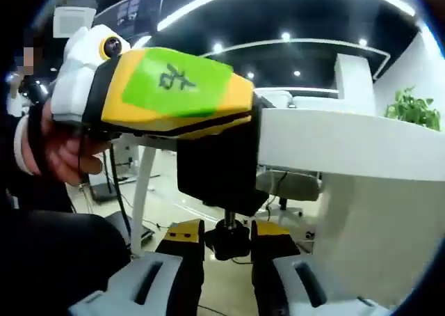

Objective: Clamp the fixed fixture on the desktop, loosen the retaining clip, secure it to the edge of the desk, and tighten the retaining clip.

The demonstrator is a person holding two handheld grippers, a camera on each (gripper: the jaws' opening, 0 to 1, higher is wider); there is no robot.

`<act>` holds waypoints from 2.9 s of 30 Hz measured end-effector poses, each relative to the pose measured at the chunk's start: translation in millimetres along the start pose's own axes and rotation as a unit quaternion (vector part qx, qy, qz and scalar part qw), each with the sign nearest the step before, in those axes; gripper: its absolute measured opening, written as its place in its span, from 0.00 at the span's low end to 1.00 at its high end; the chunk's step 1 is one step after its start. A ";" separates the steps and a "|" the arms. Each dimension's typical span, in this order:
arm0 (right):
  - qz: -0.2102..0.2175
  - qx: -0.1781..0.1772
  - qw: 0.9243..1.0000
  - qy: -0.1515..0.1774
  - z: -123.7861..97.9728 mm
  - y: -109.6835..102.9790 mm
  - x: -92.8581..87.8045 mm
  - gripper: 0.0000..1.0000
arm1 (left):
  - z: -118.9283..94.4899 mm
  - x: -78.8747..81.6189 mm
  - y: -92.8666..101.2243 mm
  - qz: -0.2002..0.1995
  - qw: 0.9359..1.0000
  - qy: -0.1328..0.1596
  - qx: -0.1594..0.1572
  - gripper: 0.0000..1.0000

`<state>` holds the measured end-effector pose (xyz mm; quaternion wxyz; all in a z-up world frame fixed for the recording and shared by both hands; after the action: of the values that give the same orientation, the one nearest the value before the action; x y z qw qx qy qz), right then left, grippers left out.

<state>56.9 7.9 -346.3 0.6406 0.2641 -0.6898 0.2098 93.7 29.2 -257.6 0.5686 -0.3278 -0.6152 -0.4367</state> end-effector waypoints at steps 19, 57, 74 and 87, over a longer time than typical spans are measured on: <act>-0.012 0.051 0.998 0.024 0.1 -2.3 2.8 0.23 | -0.8 -0.8 0.5 0.003 1.000 -0.006 0.006 0.01; -0.009 -0.020 1.000 -0.016 -1.6 12.7 -13.8 0.45 | -0.3 -3.0 3.7 0.012 1.000 -0.015 0.001 0.01; 0.038 -0.040 0.998 -0.012 -10.0 15.4 -12.0 0.42 | -10.1 10.4 20.4 0.021 1.000 0.003 -0.003 0.19; 0.084 -0.045 0.995 -0.022 -18.8 20.3 -20.4 0.42 | -29.4 8.5 22.9 0.019 1.000 0.002 0.004 0.18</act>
<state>59.4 37.3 -363.9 0.6167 0.1807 -0.7321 0.2257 125.4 10.8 -246.3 0.5791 -0.3361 -0.6098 -0.4241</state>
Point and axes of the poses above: the point that each gripper's makers call its tool centre point, and the gripper's own axes: z roughly forward along the fingers, y roughly to its right, x roughly out of its top, the point moved 1 cm from there along -z, roughly backward along the fingers
